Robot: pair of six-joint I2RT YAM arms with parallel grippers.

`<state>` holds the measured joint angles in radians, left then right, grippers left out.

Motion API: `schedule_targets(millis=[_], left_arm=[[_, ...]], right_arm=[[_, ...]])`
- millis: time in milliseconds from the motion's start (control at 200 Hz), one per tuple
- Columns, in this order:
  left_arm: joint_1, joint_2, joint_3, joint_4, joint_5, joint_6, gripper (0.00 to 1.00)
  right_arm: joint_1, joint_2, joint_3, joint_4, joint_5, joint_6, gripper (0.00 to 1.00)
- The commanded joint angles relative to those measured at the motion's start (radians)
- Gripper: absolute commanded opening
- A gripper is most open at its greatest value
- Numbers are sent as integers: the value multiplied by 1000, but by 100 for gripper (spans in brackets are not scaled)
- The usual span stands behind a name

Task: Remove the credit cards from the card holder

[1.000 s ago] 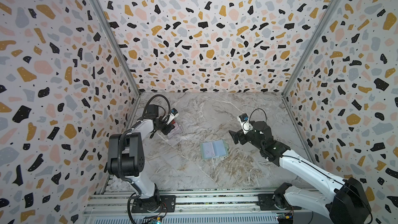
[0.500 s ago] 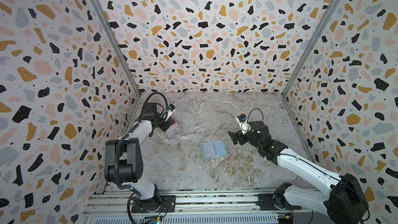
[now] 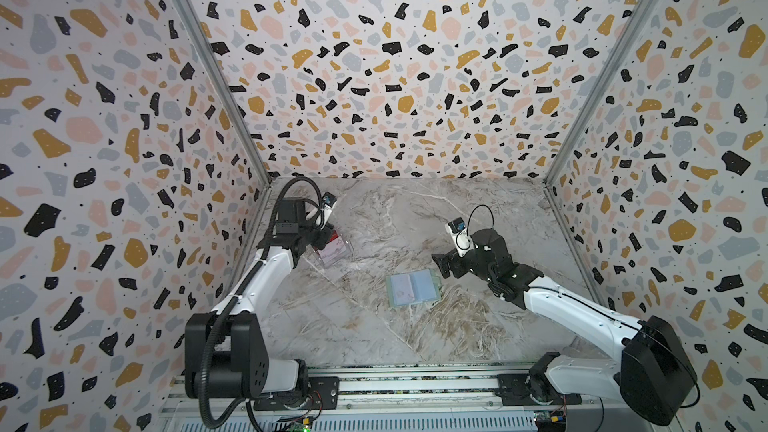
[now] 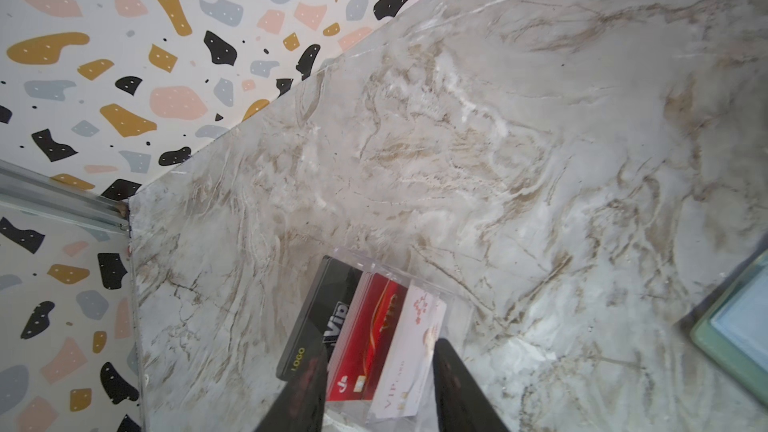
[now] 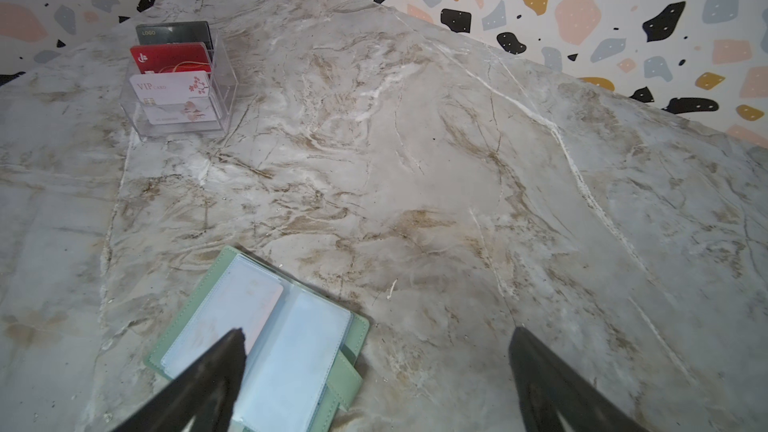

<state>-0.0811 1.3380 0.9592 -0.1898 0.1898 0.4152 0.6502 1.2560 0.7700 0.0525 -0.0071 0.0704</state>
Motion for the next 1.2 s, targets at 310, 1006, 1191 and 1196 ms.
schedule_targets(millis=[310, 1006, 1191, 1196], left_arm=[[-228, -127, -86, -4, -27, -299, 46], [-528, -92, -303, 192, 32, -616, 30], [-552, -25, -313, 214, 53, -629, 18], [-553, -22, -312, 214, 53, -629, 18]], right_arm=[[31, 38, 74, -60, -38, -15, 99], [63, 150, 127, -97, -111, -7, 95], [71, 167, 136, -106, -111, -7, 94], [71, 167, 135, -106, -111, -6, 93]])
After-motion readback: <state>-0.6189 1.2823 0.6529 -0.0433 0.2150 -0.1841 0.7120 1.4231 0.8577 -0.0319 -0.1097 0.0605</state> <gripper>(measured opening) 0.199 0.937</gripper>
